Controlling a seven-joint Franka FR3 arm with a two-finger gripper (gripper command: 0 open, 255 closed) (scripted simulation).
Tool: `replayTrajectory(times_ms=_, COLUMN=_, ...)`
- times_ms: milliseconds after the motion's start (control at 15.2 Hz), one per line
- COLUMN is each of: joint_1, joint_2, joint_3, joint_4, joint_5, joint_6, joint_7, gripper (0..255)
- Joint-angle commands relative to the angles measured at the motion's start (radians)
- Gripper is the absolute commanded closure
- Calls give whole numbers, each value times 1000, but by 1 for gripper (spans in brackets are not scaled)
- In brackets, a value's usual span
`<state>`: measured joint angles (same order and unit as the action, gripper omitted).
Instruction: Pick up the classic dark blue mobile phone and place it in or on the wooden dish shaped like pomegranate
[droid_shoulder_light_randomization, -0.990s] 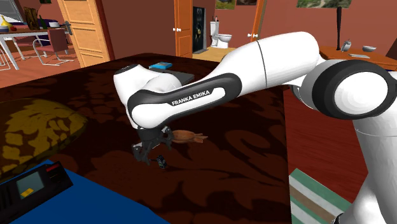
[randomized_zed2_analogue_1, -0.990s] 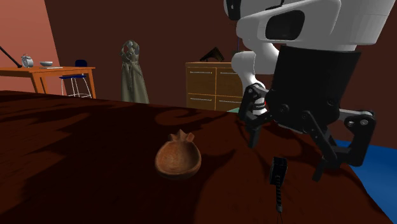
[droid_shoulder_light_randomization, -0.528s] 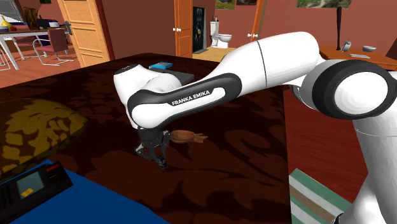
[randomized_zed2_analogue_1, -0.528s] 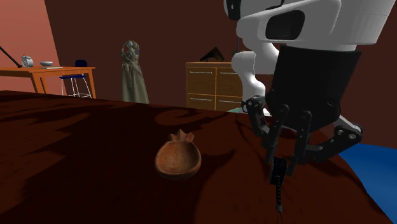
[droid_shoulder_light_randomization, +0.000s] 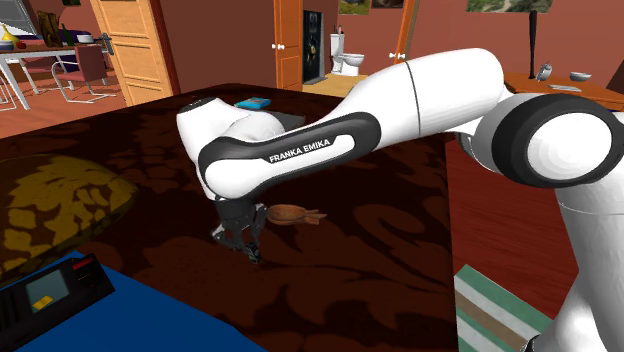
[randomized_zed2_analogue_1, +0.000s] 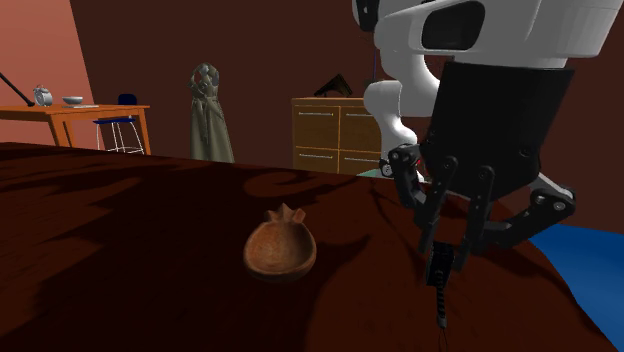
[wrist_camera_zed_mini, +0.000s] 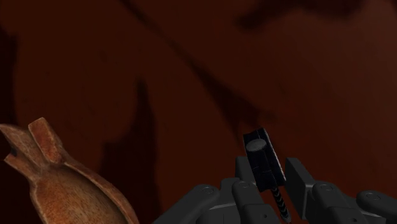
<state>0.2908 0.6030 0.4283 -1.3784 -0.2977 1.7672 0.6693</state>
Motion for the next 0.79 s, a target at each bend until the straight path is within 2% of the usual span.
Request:
replayTrajectory(times_ms=0, joint_1=-2, joint_2=-8, joint_3=1, joint_4=11, joint_5=3, joint_6=-18, joint_7=-5, gripper=255)
replayTrajectory(times_ms=726, joint_1=11, joint_2=-29, joint_3=8, joint_4=129, joint_5=15, joint_6=-152, joint_7=-23, gripper=255)
